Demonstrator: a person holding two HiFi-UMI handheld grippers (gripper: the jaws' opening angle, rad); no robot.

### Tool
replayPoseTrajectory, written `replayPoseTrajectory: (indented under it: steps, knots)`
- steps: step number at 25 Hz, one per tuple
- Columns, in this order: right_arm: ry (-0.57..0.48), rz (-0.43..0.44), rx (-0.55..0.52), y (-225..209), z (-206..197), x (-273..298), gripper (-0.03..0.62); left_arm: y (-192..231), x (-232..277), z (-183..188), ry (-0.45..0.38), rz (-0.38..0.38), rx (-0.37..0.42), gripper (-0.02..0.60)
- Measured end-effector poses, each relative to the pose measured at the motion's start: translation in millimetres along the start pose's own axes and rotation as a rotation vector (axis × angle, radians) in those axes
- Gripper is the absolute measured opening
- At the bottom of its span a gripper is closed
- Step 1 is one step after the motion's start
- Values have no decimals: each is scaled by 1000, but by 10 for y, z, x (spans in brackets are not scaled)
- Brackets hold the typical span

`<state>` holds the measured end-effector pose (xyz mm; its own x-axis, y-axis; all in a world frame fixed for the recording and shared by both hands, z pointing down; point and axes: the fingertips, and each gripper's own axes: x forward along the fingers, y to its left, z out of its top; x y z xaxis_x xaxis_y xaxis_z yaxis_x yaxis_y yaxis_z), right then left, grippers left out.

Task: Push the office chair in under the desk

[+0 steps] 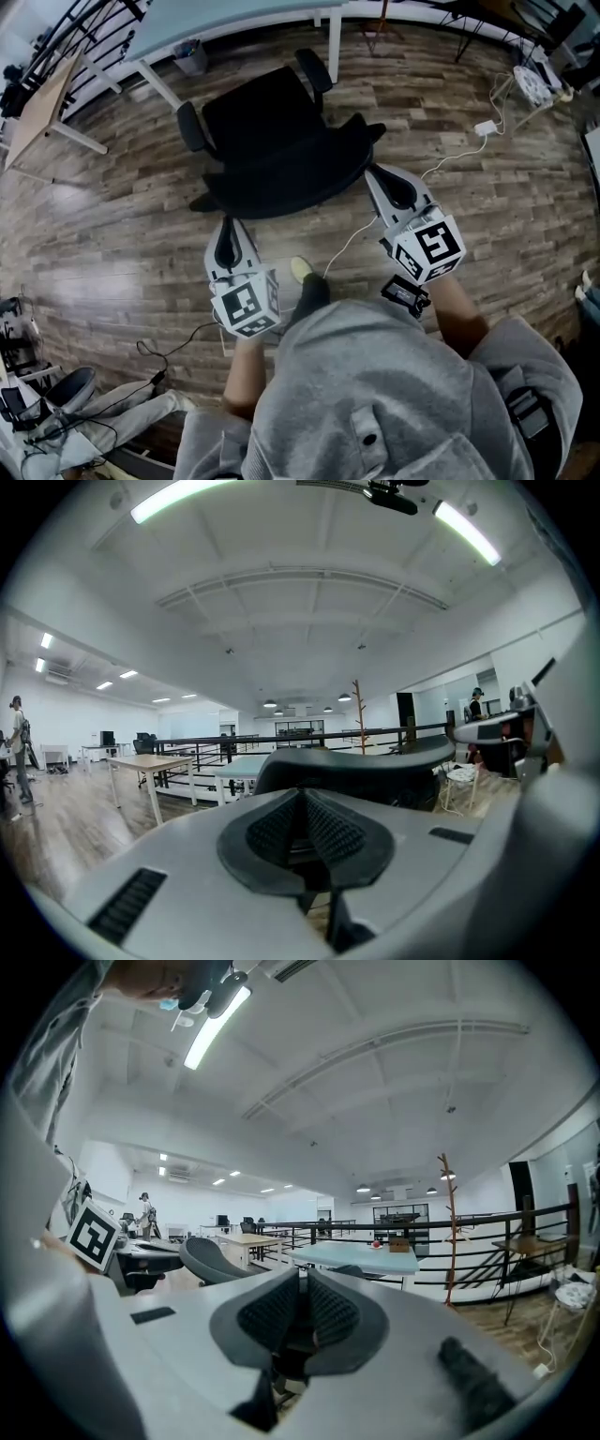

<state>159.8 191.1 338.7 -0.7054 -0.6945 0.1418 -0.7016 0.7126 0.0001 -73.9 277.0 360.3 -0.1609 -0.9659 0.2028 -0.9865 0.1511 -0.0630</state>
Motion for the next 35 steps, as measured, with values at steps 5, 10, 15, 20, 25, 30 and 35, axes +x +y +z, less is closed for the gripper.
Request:
replayPoseTrajectory:
  steps: [5, 10, 15, 20, 25, 30, 35]
  knots:
    - [-25, -8, 17, -28, 153, 183, 31, 131, 169, 10, 3, -12, -11, 29]
    - [-32, -38, 22, -73, 229, 365, 31, 313, 343, -25, 13, -21, -16, 29]
    - [-50, -84, 31, -212, 325, 522, 32, 538, 544, -65, 21, -16, -29, 29]
    - [-44, -108, 46, -229, 354, 675, 31, 702, 752, -174, 38, -27, -27, 29]
    - [-20, -123, 54, -279, 340, 719, 31, 749, 944, -328, 73, -11, -31, 29]
    - [-2, -106, 34, -320, 345, 760, 31, 744, 1002, -378, 67, 33, -17, 29]
    - [10, -92, 59, -345, 377, 806, 31, 944, 1171, -456, 138, 94, -105, 28]
